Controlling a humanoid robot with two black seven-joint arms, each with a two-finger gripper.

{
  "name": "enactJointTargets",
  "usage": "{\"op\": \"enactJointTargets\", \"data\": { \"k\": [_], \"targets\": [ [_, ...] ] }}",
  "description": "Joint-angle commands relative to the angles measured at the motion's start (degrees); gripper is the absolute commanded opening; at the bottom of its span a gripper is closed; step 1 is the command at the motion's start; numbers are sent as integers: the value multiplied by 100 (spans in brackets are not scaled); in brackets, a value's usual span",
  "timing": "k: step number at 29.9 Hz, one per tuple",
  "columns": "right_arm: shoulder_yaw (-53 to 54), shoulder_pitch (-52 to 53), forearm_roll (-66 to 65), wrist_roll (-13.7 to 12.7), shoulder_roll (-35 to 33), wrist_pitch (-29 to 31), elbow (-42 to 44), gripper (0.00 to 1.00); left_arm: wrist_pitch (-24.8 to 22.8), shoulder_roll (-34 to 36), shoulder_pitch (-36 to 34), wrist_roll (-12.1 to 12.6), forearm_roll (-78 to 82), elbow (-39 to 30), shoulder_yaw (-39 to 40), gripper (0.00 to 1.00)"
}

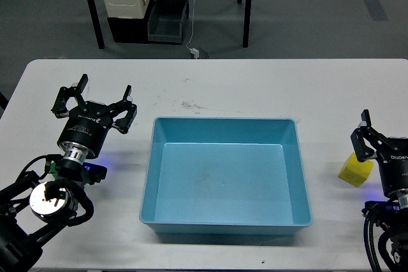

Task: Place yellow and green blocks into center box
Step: 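Move the right gripper up and over toward the yellow cube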

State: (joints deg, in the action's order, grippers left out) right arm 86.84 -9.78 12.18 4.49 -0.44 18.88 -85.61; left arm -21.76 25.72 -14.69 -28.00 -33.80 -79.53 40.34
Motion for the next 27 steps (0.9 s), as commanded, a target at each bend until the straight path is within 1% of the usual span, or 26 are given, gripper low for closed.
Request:
{"op": "enactJointTargets", "data": {
  "k": [1,4,6,9,12,17,19,21,23,25,27],
  "targets": [
    [17,-24,3,8,0,20,-8,100,5,-49,89,0,-21,-1,114,100],
    [35,-24,3,8,0,37,0,100,5,-49,89,0,-21,-1,132,100],
    [52,-24,-5,96,0,37,-8,100,-3,-41,89,0,-12,8,141,100],
    [131,37,-84,359,-26,133,61,100,-3,-40,89,0,-12,8,149,100],
    [166,203,-469,377,-298,169,272,100,-3,-40,89,0,-12,17,149,100],
    [184,994,-2357,413,-1097,152,598,100,-3,-49,98,0,-12,43,149,100],
    [193,1380,-3236,413,-1431,38,624,100,-3,-75,98,0,-3,52,149,100],
    [132,1836,-4079,404,-1713,-233,624,100,-3,-102,98,0,-3,52,176,100],
    [88,2232,-4914,404,-1819,-690,607,99,-3,-102,98,0,-3,61,211,100],
    [-104,2654,-5862,395,-1915,-1007,633,99,-3,-102,98,0,-3,61,211,100],
    [-552,3085,-6900,404,-2196,-1044,668,100,-3,-102,98,0,-3,69,211,100]
  ]
}}
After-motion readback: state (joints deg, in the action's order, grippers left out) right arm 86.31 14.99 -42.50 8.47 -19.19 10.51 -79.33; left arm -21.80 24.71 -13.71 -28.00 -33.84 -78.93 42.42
